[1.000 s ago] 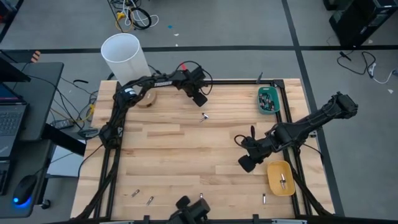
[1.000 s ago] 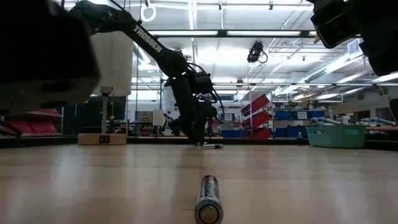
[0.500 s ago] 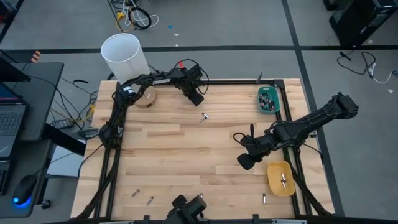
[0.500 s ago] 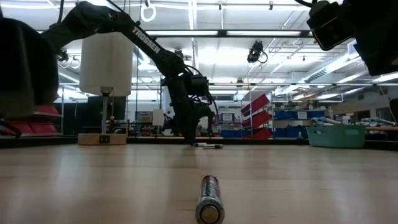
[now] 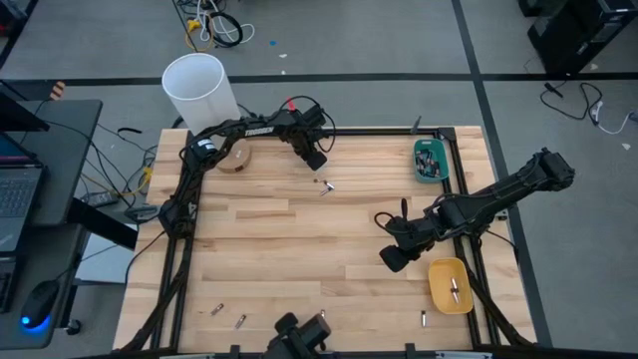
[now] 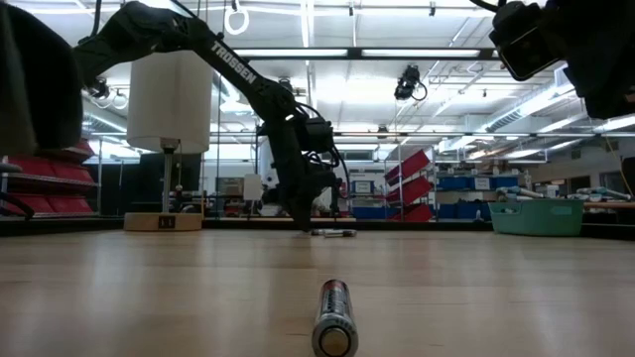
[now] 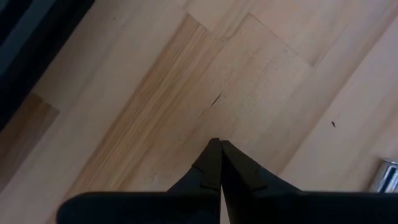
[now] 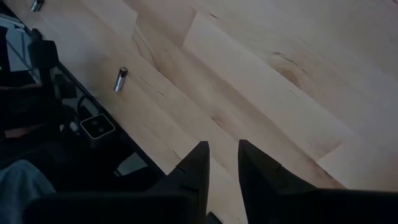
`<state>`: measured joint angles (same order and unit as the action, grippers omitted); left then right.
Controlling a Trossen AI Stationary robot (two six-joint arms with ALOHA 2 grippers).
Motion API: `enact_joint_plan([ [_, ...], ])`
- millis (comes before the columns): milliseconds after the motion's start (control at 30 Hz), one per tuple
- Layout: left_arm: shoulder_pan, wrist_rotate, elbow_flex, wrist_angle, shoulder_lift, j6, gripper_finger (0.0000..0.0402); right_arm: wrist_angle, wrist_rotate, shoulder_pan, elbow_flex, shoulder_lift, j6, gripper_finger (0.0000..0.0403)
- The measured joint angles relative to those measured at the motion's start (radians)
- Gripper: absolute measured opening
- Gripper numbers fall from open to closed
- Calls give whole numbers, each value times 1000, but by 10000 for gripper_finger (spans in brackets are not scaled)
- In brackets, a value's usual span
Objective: Sort batteries
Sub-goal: Put the silver battery into the yellow bin
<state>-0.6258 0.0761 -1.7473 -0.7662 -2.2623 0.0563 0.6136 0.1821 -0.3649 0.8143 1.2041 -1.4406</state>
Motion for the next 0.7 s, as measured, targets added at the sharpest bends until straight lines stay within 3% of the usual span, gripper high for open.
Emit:
enact_joint_plan([
  [400,26,27,-93,-93,0,0,8,1,-34,1,0,0,30,52],
  [700,39,171,-203,-101,32,31,8,13,-107,37,0,0,74,48],
])
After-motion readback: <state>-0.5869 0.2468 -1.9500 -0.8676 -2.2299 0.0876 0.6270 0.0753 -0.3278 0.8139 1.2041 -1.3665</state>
